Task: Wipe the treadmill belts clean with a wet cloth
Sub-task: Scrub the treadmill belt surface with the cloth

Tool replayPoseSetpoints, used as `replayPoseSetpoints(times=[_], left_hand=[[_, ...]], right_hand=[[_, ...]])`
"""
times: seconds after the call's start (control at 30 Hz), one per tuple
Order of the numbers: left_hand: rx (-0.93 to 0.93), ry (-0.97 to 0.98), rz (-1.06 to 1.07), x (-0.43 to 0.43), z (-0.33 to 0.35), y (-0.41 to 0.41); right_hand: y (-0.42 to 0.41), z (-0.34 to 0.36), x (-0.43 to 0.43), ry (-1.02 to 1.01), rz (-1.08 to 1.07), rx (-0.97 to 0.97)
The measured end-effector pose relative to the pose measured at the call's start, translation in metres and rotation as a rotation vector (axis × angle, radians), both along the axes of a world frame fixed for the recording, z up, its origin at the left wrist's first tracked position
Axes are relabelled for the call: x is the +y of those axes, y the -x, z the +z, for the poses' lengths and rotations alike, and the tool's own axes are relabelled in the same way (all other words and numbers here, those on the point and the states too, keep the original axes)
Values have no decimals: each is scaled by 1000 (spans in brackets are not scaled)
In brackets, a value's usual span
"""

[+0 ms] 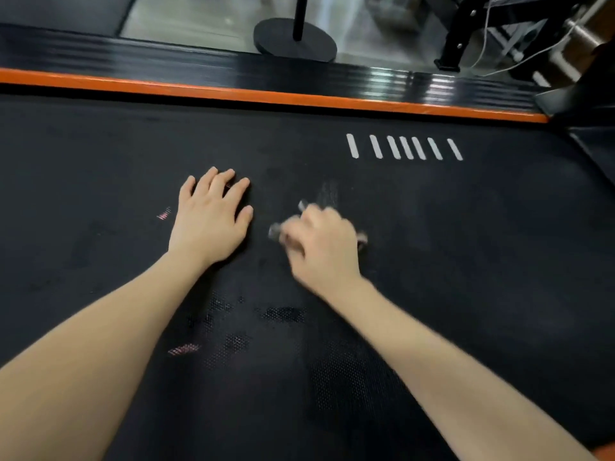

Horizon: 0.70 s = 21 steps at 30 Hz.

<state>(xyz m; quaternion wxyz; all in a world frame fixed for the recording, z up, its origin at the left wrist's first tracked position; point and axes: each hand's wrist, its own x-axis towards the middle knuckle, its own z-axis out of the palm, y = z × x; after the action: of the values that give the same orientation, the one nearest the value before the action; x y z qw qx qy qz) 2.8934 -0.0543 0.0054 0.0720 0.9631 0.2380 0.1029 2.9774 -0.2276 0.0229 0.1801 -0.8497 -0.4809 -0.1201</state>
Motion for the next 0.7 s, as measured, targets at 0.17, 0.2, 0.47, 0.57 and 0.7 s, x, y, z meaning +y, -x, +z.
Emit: replayPoseSetpoints(times=[0.17,0.2,0.47,0.57,0.7], left_hand=[[-20,-1,7,-1,1,1],[-19,3,5,-1,2,2],[-284,126,101,-19,31,53],[-241,95,51,-38,28,103],[-125,40,33,-48,13,158]], right_hand=[[78,7,-104,133,351,63],[70,6,-112,145,376,41],[59,-5,-84,-11,-192,10],[100,0,-80,-22,-263,51],[164,12,-87,83,24,172]])
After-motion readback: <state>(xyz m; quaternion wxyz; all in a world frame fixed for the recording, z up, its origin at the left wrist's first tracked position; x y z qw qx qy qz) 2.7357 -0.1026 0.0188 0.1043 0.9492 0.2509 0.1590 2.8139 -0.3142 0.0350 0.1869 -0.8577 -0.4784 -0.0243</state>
